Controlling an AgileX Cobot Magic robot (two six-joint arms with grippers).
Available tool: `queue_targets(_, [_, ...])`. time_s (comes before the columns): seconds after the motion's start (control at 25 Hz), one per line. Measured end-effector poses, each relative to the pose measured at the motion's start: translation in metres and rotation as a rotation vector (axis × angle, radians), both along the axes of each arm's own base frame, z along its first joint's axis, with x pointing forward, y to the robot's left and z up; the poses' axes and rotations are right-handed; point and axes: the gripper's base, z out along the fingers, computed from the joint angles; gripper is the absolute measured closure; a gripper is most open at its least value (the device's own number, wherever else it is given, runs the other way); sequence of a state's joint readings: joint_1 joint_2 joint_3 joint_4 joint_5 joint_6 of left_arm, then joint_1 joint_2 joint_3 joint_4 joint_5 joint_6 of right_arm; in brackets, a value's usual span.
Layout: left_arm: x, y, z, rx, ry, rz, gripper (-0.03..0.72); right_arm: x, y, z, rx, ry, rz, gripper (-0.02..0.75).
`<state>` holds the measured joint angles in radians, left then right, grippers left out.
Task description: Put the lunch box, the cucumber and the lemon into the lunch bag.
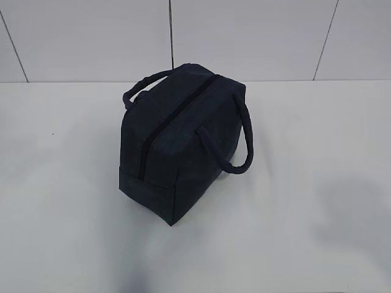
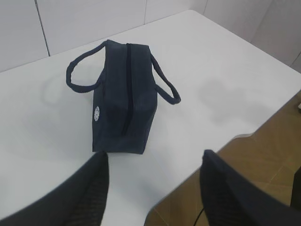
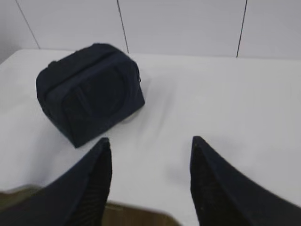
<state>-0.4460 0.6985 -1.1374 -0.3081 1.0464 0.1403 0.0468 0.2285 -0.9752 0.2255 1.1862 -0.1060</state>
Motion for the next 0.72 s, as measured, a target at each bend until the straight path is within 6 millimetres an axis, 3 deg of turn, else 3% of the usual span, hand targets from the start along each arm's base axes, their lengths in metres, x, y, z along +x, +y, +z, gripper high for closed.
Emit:
queue_targets(0.2, [-0.055, 0.028, -0.04, -0.023, -0.051, 0.018, 0.245, -0.007, 0.001, -0.033, -0.008, 0.103, 0.023, 0.336])
queue_targets(0.36, [-0.082, 0.044, -0.069, -0.009, -0.086, 0.047, 0.256, -0.01, 0.001, -0.05, -0.005, 0.117, 0.022, 0.336])
queue_targets(0.52, [-0.099, 0.058, -0.088, 0.027, -0.109, 0.081, 0.267, -0.012, 0.0, -0.069, -0.008, 0.129, 0.002, 0.336])
queue_targets(0.72, [-0.107, 0.071, -0.106, 0.104, -0.119, 0.153, 0.283, -0.006, -0.003, -0.097, -0.017, 0.181, -0.025, 0.336])
